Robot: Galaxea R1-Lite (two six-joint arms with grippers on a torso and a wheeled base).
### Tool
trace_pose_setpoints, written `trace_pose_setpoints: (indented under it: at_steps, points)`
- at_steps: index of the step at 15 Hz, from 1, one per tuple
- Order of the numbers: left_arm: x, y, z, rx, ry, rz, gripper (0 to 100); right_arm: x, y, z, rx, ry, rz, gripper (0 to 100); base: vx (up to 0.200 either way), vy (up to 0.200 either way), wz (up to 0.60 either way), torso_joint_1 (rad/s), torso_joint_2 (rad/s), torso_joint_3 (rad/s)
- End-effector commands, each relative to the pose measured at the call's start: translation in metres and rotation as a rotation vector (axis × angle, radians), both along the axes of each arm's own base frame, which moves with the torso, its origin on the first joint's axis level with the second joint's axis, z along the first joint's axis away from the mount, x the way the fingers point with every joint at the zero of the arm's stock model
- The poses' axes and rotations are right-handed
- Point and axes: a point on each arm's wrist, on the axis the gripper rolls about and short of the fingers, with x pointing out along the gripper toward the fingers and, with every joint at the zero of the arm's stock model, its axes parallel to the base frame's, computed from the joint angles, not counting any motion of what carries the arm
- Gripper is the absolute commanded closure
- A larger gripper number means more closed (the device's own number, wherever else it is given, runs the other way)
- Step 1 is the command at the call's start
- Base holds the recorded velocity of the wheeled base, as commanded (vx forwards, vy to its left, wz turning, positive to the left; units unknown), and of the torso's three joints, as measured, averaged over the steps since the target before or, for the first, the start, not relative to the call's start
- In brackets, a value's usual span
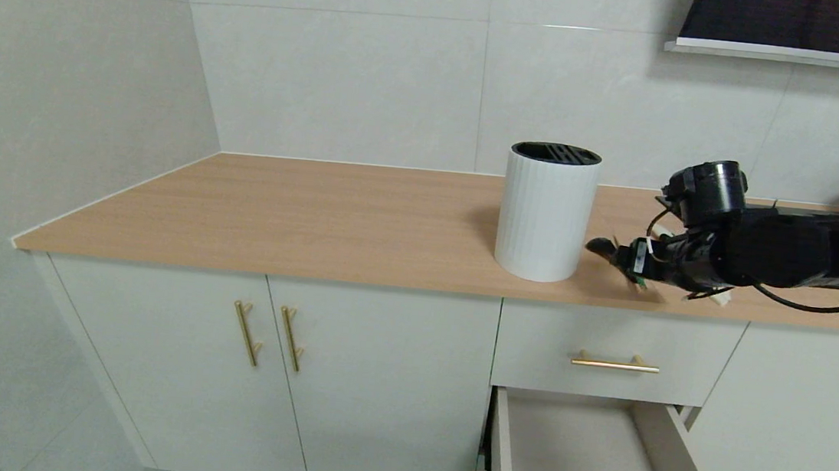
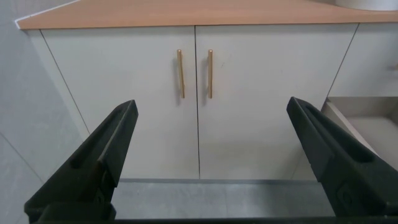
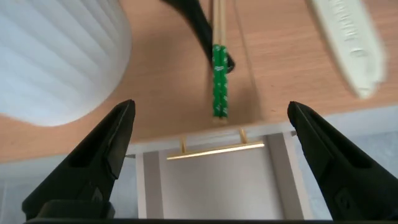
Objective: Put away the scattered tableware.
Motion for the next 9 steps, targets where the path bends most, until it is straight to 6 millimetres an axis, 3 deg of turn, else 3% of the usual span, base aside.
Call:
trace_pose_setpoints:
  at_steps: [1, 7, 8, 9]
  points:
    - [0.0, 0.0, 0.0, 0.0, 0.0, -0.001, 0, 0.017, 0.002, -0.024, -0.002, 0.043, -0.011, 0, 0.0, 0.0, 0.0, 0.0, 0.0, 0.0]
    - [0.0, 0.0, 0.0, 0.0, 0.0, -0.001, 0, 0.031, -0.003, -0.036, -0.018, 0.033, -0.051, 0, 0.0, 0.0, 0.0, 0.0, 0.0, 0.0]
    - [0.0, 0.0, 0.0, 0.0, 0.0, 0.0, 0, 0.031, -0.003, -0.036, -0.016, 0.031, -0.051, 100, 0.0, 0.0, 0.0, 0.0, 0.0, 0.0]
    - [0.0, 0.0, 0.0, 0.0, 0.0, -0.001, 0, 0.031, -0.003, -0.036, -0.015, 0.033, -0.052, 100, 0.0, 0.0, 0.0, 0.0, 0.0, 0.0]
